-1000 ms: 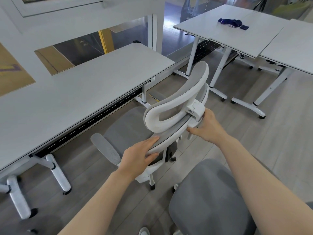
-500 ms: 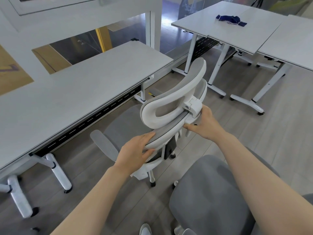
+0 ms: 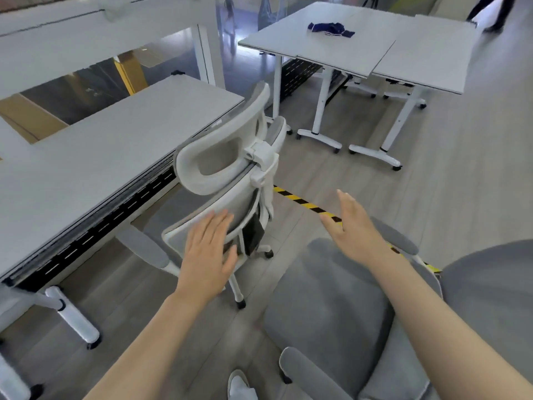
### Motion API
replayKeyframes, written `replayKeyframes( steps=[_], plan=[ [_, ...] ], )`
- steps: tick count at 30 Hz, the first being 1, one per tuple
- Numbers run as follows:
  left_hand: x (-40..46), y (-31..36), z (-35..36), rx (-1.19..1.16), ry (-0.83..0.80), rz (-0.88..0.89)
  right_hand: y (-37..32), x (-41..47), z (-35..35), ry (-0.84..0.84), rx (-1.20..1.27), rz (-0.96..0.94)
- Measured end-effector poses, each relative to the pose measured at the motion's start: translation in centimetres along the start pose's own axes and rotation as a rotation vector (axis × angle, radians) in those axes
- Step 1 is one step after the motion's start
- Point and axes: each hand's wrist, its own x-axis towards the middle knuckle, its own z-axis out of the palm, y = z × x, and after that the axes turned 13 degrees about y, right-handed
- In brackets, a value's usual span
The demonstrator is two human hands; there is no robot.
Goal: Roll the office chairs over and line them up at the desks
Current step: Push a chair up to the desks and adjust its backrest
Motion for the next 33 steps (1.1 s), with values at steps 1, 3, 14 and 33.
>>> replayKeyframes(
  steps=[1, 3, 14, 33],
  plan=[
    [-0.2, 1.3, 0.5, -0.012, -0.026, 0.028, 1.1, -1.3, -1.0, 0.019, -0.017, 0.019],
    [-0.6, 4.3, 1.7, -0.046, -0.084, 0.063, 3.6, -3.7, -3.2, 0.054, -0.053, 0.061],
    [-6.1, 23.5, 9.6, -0.306, -0.387, 0.334, 13.4, -18.9, -16.8, 0.341, 0.010, 0.187],
    [-17.7, 44.0, 12.2, -0.448, -1.168, 0.574, 24.7, -32.5, -25.4, 0.317, 0.030, 0.314]
  ],
)
